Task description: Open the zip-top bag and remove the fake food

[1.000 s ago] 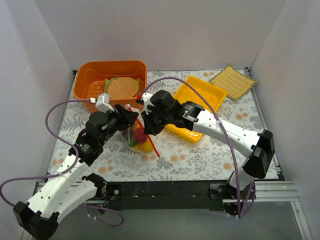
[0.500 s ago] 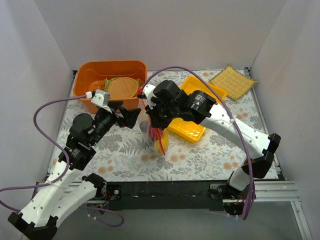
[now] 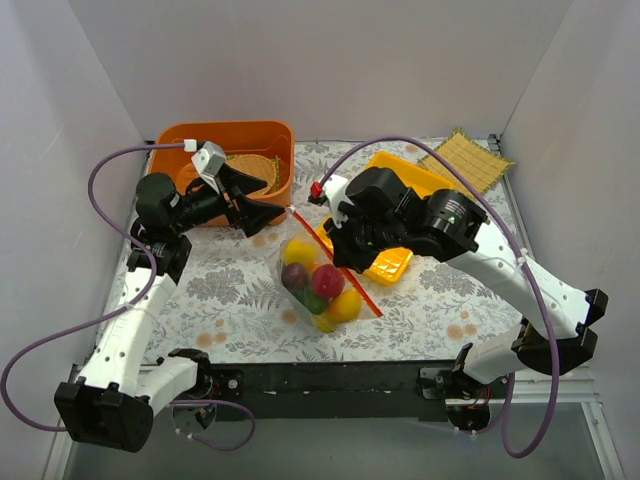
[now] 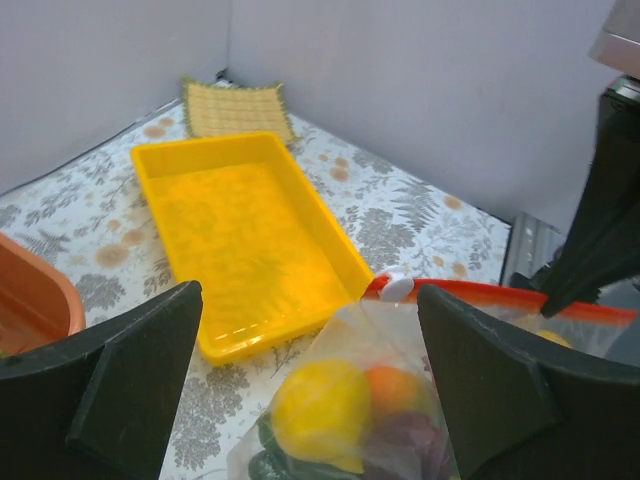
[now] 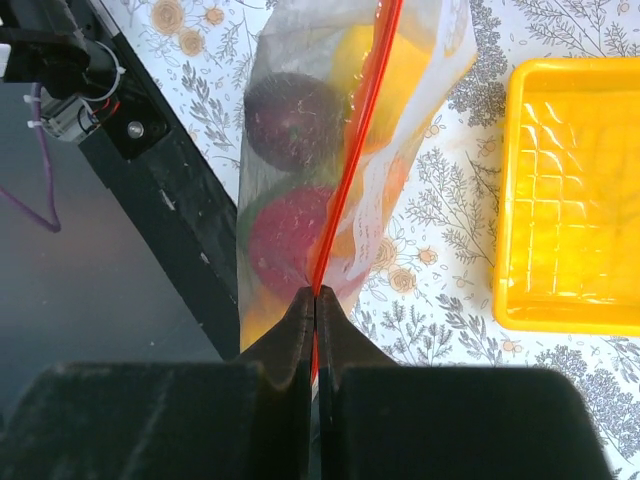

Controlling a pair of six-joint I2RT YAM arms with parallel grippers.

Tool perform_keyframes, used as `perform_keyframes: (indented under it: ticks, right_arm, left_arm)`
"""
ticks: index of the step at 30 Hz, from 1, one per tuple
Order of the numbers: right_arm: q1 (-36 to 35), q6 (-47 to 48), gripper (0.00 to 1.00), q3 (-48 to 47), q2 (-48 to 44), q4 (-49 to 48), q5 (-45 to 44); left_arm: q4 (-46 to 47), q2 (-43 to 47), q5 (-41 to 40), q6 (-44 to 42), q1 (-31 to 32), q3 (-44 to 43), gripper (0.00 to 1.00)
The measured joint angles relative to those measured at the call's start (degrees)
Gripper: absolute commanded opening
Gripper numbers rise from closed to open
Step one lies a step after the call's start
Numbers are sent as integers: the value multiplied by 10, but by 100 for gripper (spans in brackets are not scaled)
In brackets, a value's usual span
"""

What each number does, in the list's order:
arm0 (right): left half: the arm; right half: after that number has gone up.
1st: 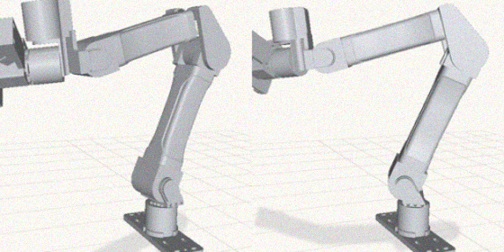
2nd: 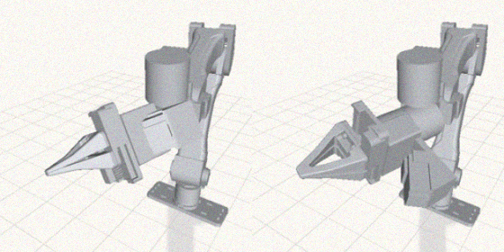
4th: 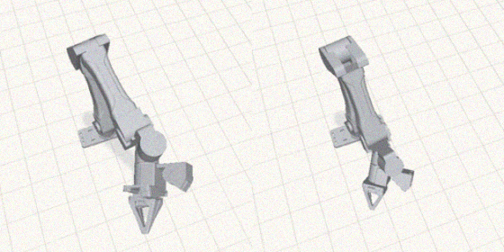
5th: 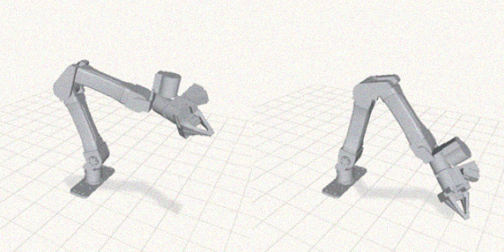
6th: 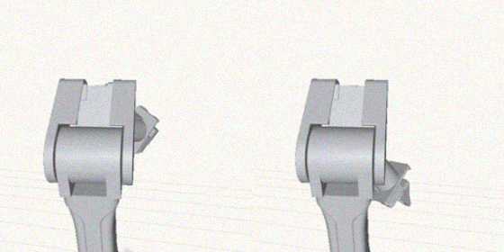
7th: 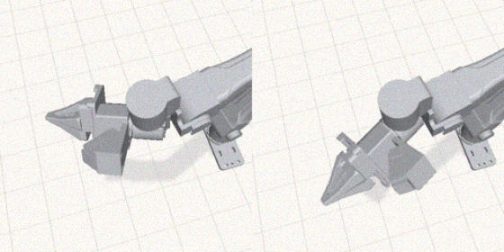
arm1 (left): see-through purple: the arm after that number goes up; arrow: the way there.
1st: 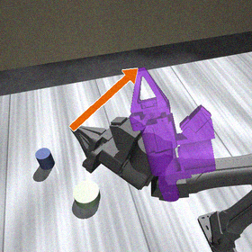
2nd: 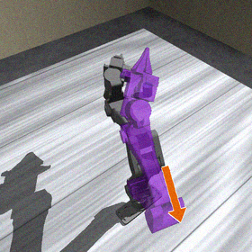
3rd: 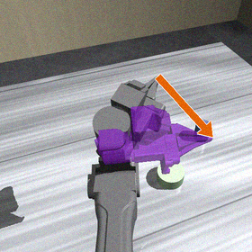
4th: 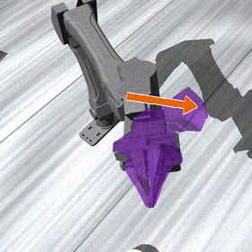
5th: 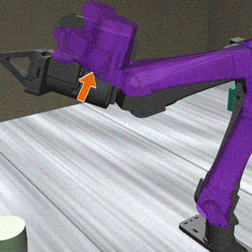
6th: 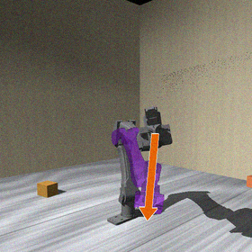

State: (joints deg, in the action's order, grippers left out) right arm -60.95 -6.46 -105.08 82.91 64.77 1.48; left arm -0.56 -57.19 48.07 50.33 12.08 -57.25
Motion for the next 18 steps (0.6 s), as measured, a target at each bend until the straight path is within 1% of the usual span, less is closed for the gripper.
perform_keyframes:
  ticks: [2, 4, 7, 10, 13, 18]
  right_arm:
    - [-1, -5, 1, 0, -10, 2, 0]
    - [-2, -8, 1, 0, -16, 4, 1]
    - [-2, -9, 1, 2, -19, 7, 4]
    - [-2, -10, 1, 2, -19, 13, 8]
    - [-2, -10, 1, 2, -19, 16, 11]
    - [-2, -11, 1, -5, -18, 22, 22]
  left_arm:
    - [51, -10, 74, 34, -34, 5, 89]
    - [112, -19, 128, 70, -55, 10, 90]
    - [251, -46, 207, 159, -63, 29, 90]
    - [421, -93, 268, 273, -63, 54, 90]
    - [550, -148, 305, 365, -63, 56, 90]
    - [677, -210, 334, 457, -57, 49, 91]
